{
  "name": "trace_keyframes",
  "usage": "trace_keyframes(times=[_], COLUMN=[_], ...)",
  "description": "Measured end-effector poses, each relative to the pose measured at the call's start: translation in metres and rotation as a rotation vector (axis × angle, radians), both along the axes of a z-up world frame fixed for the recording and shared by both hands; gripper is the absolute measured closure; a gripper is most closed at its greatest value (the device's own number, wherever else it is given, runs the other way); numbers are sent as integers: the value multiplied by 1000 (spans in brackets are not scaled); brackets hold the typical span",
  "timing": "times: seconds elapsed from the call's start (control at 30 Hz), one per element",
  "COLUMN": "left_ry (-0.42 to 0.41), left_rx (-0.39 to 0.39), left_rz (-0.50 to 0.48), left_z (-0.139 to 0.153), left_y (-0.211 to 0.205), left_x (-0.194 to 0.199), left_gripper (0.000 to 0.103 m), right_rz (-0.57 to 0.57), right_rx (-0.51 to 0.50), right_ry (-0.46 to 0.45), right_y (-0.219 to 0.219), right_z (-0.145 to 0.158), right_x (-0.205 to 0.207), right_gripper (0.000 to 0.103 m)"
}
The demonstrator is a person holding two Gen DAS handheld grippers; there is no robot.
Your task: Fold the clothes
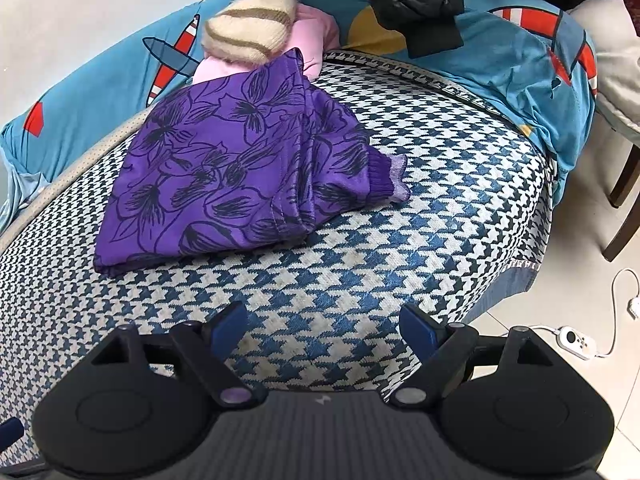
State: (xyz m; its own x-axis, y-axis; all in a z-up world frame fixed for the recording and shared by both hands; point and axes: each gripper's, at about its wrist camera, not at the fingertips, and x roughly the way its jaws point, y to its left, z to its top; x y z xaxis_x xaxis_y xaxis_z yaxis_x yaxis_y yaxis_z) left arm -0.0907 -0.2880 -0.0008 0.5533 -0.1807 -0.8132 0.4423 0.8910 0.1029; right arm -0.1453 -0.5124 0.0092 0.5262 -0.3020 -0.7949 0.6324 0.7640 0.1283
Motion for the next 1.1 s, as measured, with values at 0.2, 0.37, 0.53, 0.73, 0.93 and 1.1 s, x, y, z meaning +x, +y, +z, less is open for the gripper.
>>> trace_keyframes(times=[0.2,0.37,0.53,0.73,0.93,1.1], left_ry=[-5,-7,-11,-19,-29,-25], left_rx=[8,7,3,6,18,15], left_rz=[-2,-5,-9,-14,-15,-11], left_z=[1,2,4,6,6,6], left_y=[-1,0,0,-1,-3,-2], left_x=[-1,-2,-4,-5,-6,-6], left_gripper=[0,0,0,0,0,0], right_rz=[-2,-3,-7,-9,-12,-5], right_rx=[2,3,2,5,7,5], right_ry=[-2,-4,-3,-3,-5,-3], right_y=[-1,-1,-1,-2,-1,-1], right_z=[0,1,1,1,1,1], right_x=[0,-1,-1,-2,-3,-2], right_gripper=[20,20,20,20,20,20])
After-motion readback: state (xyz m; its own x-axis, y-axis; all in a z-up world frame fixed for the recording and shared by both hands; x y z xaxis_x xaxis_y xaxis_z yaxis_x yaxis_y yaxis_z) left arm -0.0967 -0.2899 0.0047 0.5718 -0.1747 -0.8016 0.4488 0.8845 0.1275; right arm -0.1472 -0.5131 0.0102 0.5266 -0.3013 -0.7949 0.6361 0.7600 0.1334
